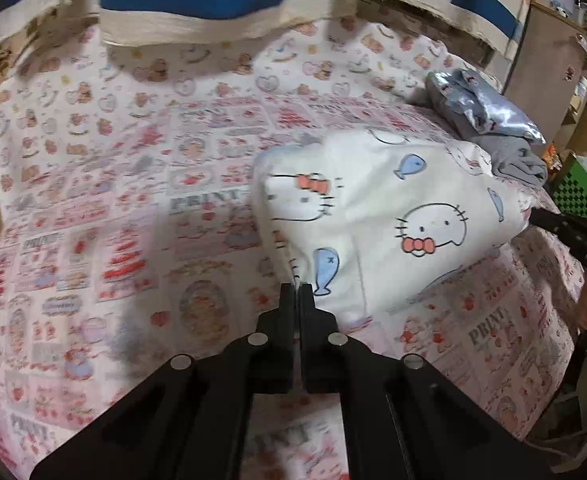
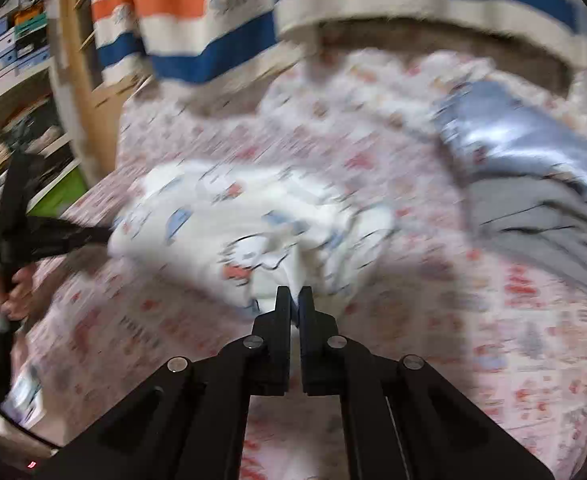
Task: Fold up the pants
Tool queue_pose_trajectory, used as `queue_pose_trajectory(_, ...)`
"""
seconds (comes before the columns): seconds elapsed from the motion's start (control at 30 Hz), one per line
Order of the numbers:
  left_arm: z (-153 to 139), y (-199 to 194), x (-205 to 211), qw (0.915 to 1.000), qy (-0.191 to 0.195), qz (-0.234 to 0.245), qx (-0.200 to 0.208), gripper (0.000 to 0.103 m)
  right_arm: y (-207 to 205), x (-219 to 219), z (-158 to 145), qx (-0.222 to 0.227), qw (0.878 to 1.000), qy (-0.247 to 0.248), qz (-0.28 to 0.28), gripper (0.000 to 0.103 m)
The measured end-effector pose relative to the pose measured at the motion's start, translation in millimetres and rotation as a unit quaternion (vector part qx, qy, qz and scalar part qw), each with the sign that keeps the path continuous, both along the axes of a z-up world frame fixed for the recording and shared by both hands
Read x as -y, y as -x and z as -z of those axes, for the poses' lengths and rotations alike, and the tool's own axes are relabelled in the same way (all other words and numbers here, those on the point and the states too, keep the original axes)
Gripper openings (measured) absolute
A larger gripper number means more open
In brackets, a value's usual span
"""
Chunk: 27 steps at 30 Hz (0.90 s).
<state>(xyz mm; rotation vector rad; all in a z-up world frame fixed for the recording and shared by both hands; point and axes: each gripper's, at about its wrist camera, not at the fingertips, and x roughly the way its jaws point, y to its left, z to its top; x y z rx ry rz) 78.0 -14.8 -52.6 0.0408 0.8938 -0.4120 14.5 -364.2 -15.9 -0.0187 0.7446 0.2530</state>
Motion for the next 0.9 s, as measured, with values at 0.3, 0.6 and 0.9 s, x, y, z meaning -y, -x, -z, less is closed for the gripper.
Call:
queue_pose_trajectory(0.3, 2.5, 13.1, -3.5, 0.9998, -0.011, 0.015, 0.005, 0.003, 16.6, -1.5, 17.4, -0.062, 0.998, 0.02, -0.01, 0.003)
queue_pose_trajectory(0.6, -22.6, 10.7, -9.1, 0.9988, 0.027, 0.004, 0.041, 0.026, -8.3, 29.7, -21.3, -0.006, 0.997, -0.065, 0.036, 0.041)
queue_pose_trajectory(0.9, -30.3, -40.7, 7.3, 0.9988, 0.012, -0.009, 0.047, 0.055, -53.7, -5.3, -4.9, -0.032, 0.996, -0.076, 0.025, 0.054)
